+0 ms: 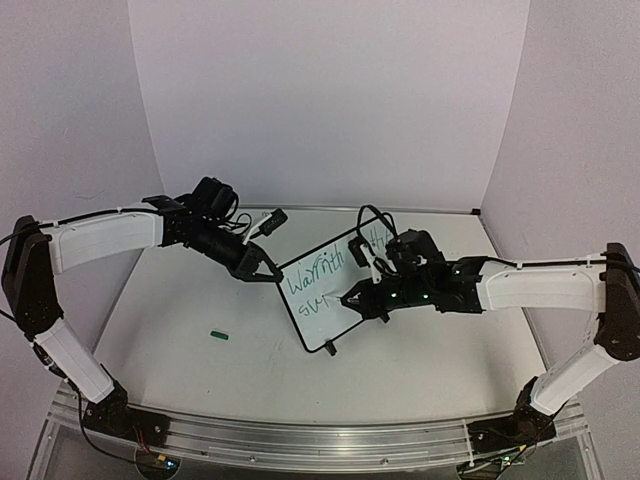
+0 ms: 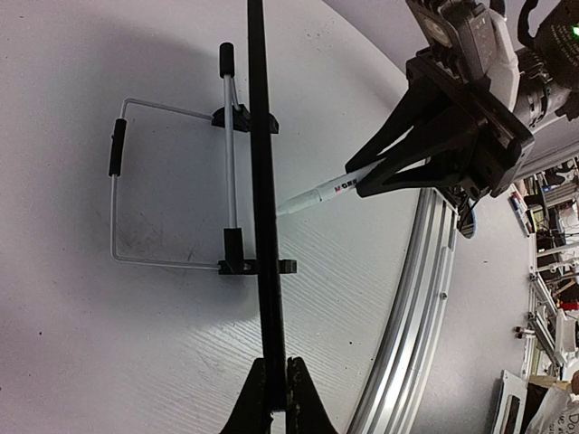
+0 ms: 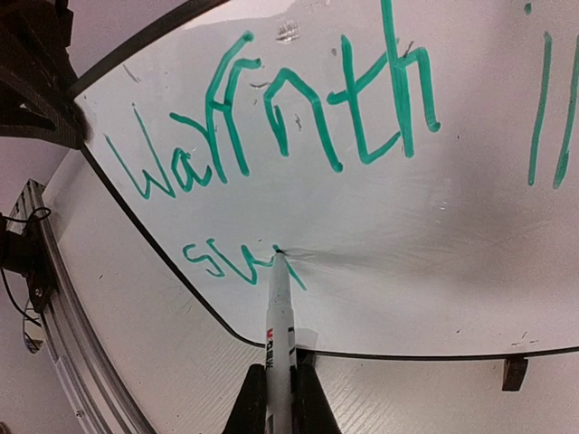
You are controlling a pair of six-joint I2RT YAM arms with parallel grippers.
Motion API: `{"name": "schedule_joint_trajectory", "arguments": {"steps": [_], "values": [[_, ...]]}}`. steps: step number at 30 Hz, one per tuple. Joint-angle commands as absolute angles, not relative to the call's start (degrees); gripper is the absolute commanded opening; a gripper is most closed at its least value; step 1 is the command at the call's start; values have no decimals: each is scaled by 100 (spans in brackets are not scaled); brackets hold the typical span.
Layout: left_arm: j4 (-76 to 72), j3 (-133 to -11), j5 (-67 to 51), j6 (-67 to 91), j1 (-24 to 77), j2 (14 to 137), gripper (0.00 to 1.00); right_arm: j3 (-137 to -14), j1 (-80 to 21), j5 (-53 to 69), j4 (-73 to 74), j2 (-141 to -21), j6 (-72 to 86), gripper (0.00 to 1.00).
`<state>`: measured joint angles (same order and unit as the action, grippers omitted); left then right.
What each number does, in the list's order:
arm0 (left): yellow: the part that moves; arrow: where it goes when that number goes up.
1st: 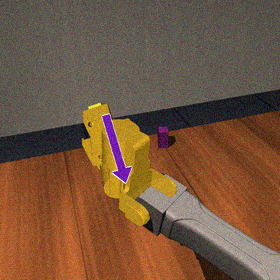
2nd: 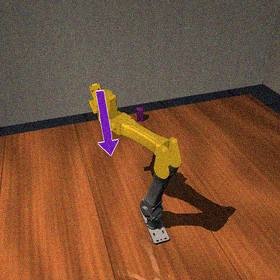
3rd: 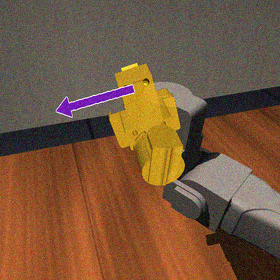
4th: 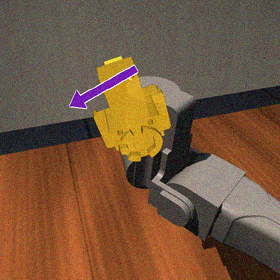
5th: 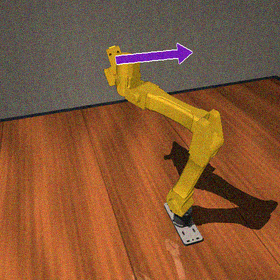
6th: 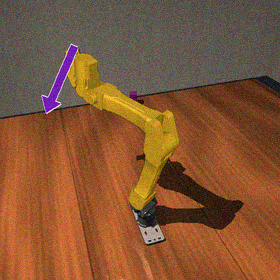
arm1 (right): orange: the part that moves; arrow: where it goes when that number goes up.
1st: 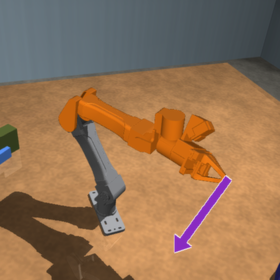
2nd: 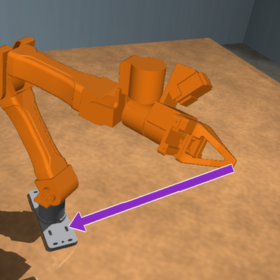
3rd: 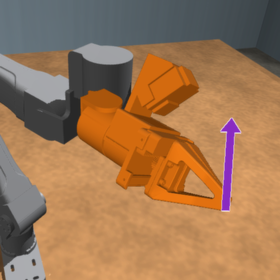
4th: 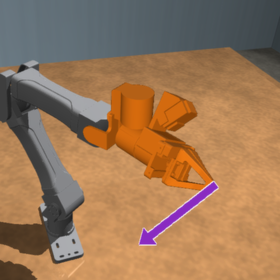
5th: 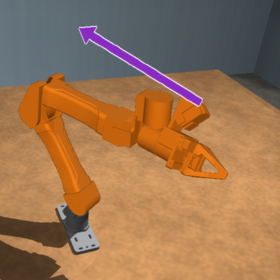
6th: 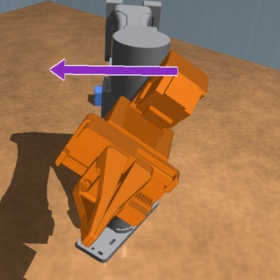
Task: Write a sentence on the whiteboard
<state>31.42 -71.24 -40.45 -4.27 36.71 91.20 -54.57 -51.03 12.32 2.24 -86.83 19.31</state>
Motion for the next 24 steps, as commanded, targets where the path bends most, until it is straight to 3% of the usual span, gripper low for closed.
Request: {"name": "schedule_joint_trajectory", "arguments": {"steps": [1, 24], "values": [[3568, -7093, -4105, -589, 3955, 9326, 0, -5653, -5043, 950, 97, -8660, 1884, 0], [3568, -7093, -4105, -594, 3966, 9335, 0, -5410, -4929, 711, 125, -8431, 1995, 0]]}}
